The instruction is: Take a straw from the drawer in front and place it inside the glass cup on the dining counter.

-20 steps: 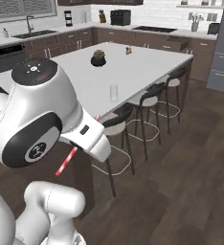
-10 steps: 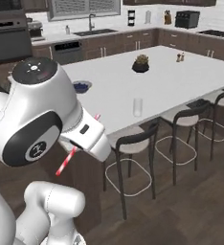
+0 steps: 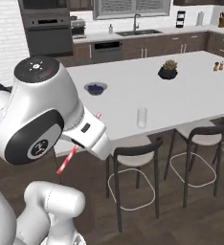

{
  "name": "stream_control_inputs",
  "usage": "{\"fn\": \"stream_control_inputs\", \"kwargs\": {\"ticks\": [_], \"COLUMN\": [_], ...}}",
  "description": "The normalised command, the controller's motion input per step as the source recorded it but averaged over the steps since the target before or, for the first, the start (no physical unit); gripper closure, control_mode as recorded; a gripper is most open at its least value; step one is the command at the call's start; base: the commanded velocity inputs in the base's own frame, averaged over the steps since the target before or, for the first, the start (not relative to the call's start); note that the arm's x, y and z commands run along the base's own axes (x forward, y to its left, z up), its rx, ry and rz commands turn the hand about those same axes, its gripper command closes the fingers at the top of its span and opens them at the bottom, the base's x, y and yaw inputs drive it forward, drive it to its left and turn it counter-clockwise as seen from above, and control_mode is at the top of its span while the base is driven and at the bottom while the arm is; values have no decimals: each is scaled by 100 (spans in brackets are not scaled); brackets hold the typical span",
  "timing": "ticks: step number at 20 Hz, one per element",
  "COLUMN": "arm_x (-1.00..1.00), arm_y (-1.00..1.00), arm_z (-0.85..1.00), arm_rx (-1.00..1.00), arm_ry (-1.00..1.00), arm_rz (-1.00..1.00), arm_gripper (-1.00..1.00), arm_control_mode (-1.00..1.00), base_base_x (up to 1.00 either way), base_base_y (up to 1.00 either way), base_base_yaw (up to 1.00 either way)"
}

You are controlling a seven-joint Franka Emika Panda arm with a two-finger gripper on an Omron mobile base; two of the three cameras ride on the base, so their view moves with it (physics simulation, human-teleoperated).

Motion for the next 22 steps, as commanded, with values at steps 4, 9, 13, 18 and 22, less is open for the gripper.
{"fn": "stream_control_inputs", "kwargs": {"ticks": [4,9,13,18,22], "arm_x": [0,0,0,0,0], "arm_y": [0,0,0,0,0], "arm_z": [0,0,0,0,0], "arm_rx": [0,0,0,0,0], "arm_ry": [0,0,0,0,0], "arm_rz": [0,0,0,0,0], "arm_gripper": [100,100,100,100,100], "arm_control_mode": [100,100,100,100,100], "base_base_x": [18,16,7,14,25], "base_base_y": [-81,-79,-79,-69,-53], "base_base_yaw": [46,47,46,45,47]}}
